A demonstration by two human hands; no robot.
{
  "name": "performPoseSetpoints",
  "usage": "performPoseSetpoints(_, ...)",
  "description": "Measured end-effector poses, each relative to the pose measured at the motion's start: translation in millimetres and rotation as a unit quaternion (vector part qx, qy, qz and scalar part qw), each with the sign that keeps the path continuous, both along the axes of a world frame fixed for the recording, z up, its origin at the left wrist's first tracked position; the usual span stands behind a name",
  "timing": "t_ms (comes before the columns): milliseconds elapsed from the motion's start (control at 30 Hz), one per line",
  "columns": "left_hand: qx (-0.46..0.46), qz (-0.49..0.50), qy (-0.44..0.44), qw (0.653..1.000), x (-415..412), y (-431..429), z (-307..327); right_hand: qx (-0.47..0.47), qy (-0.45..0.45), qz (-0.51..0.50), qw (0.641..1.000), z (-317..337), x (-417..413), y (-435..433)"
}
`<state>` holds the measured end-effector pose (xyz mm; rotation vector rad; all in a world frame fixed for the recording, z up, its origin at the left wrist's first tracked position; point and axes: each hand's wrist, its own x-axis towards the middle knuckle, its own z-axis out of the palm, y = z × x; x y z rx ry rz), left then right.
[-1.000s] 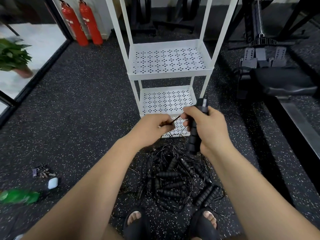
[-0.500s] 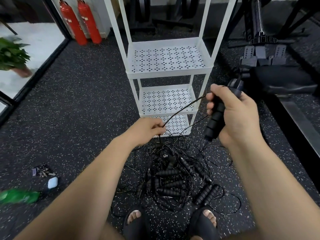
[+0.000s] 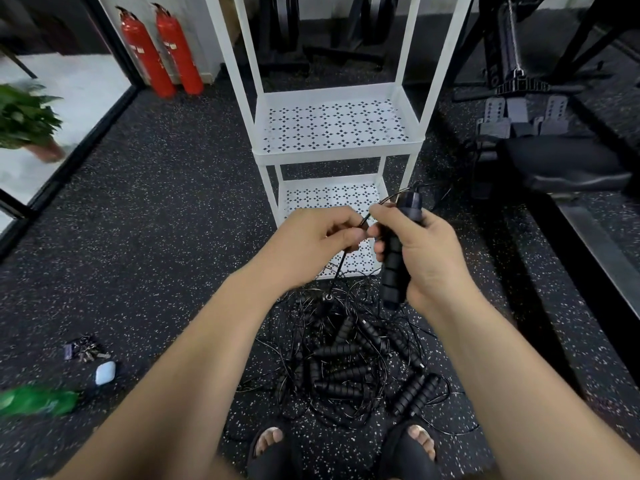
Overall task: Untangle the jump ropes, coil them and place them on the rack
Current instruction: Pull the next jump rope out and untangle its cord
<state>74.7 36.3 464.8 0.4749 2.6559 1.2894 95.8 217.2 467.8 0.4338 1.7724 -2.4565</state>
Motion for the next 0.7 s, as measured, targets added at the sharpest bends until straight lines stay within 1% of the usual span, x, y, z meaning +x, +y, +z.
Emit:
performPoseSetpoints(67,-0.008,0.002,0.020,1.000,3,2,5,0.006,0.015,-0.009,1.000,0,1,-4)
performPoseSetpoints(133,-0.020,0.001,0.023,1.000,5,3,5,0.050,0.045,-0.010,0.998,-1,2,-6)
performPoseSetpoints(200,-0.011,-0.002,0.006,1.000,7,4,3,0.095,0.071,-0.002,0.993,-2,3,-6)
performPoseSetpoints(267,0.011,-0.010,-0.020,1.000,7,5,-4,0.103,0.078,-0.005,0.992,-1,4,-7)
performPoseSetpoints(333,0.007,-0.021,-0.055,0.998,4,7,-15,0.079,0.068,-0.016,0.994,3,5,-8)
performPoseSetpoints(467,-0.089,-0.043,-0.129,0.987,1,6,-52,0.006,0.053,-0.031,0.998,17,3,-2)
performPoseSetpoints(567,-0.124,-0.054,-0.215,0.967,4,5,-89,-0.008,0.058,-0.035,0.998,21,1,5)
performPoseSetpoints(633,-0.138,-0.054,-0.243,0.959,6,8,-108,-0.017,0.060,-0.039,0.997,23,1,8)
performPoseSetpoints(700,-0.130,-0.045,-0.246,0.959,7,13,-121,-0.031,0.059,-0.044,0.997,26,0,11)
